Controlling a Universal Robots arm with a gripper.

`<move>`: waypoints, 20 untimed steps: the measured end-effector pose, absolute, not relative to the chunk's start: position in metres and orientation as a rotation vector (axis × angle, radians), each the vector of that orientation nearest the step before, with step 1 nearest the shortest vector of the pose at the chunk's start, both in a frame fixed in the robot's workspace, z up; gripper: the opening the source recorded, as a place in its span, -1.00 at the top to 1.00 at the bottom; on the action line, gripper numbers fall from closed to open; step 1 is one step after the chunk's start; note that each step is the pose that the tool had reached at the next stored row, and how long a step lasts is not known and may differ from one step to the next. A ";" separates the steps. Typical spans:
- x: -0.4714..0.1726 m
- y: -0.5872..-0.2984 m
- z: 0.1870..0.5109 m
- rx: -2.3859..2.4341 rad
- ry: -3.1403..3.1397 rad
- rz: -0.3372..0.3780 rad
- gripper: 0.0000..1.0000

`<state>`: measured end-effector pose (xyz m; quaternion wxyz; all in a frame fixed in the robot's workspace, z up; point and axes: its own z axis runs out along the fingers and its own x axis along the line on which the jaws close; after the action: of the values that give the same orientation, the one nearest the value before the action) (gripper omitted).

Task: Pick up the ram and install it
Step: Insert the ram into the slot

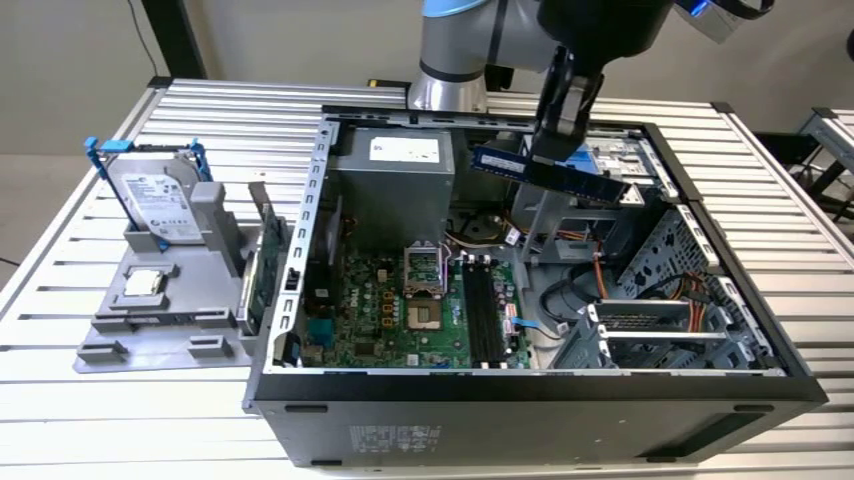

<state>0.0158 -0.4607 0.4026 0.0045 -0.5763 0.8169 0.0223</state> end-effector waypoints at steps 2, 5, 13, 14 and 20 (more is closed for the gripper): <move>0.016 -0.461 0.403 -1.792 2.568 0.070 1.00; 0.016 -0.461 0.403 -1.774 2.580 0.070 1.00; 0.016 -0.461 0.403 -1.771 2.582 0.070 1.00; 0.016 -0.461 0.403 -1.771 2.582 0.070 1.00; 0.016 -0.461 0.403 -1.766 2.586 0.070 1.00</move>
<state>0.0158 -0.4607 0.4026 0.0049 -0.5638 0.8256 0.0223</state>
